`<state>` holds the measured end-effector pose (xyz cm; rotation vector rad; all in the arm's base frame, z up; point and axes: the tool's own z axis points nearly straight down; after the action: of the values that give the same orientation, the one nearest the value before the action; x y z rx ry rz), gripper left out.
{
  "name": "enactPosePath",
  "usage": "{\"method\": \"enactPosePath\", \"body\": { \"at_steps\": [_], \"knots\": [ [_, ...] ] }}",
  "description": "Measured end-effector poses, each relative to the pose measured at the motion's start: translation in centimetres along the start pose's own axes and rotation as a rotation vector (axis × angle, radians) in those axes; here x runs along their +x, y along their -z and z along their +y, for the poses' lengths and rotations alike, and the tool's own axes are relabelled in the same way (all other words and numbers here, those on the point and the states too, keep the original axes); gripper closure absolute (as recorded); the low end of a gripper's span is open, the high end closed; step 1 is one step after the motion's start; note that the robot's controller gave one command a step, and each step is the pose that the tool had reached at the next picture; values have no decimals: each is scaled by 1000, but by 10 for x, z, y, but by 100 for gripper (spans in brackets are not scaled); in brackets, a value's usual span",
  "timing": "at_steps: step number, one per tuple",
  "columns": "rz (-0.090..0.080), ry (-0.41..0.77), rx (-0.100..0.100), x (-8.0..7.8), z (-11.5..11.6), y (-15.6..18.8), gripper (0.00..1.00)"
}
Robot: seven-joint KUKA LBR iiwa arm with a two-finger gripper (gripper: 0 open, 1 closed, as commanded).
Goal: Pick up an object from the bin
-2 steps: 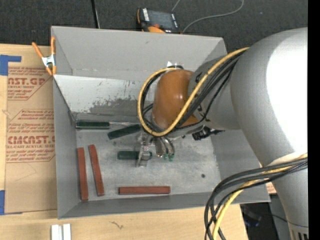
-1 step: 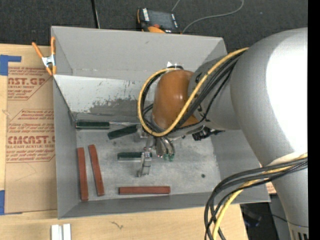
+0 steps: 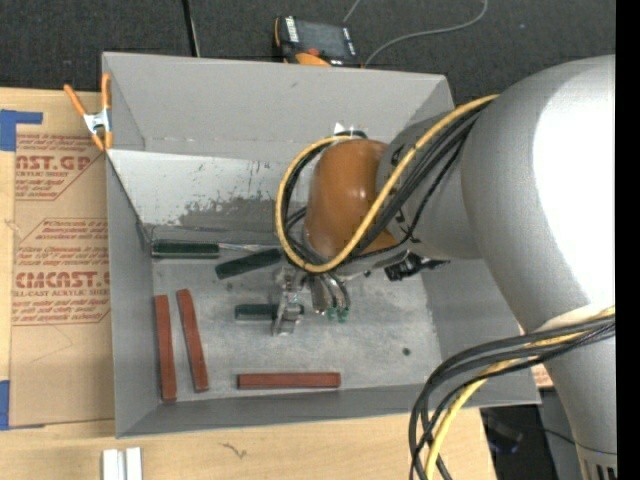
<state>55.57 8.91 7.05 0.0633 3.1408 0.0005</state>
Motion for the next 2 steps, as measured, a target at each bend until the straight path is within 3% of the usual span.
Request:
{"method": "enactPosePath", "body": {
  "at_steps": [1, 2],
  "knots": [
    [-10, -32, -4, -23, 24, 125, 100],
    [-6, 378, 2, -5, -19, 179, 100]
  ]
}}
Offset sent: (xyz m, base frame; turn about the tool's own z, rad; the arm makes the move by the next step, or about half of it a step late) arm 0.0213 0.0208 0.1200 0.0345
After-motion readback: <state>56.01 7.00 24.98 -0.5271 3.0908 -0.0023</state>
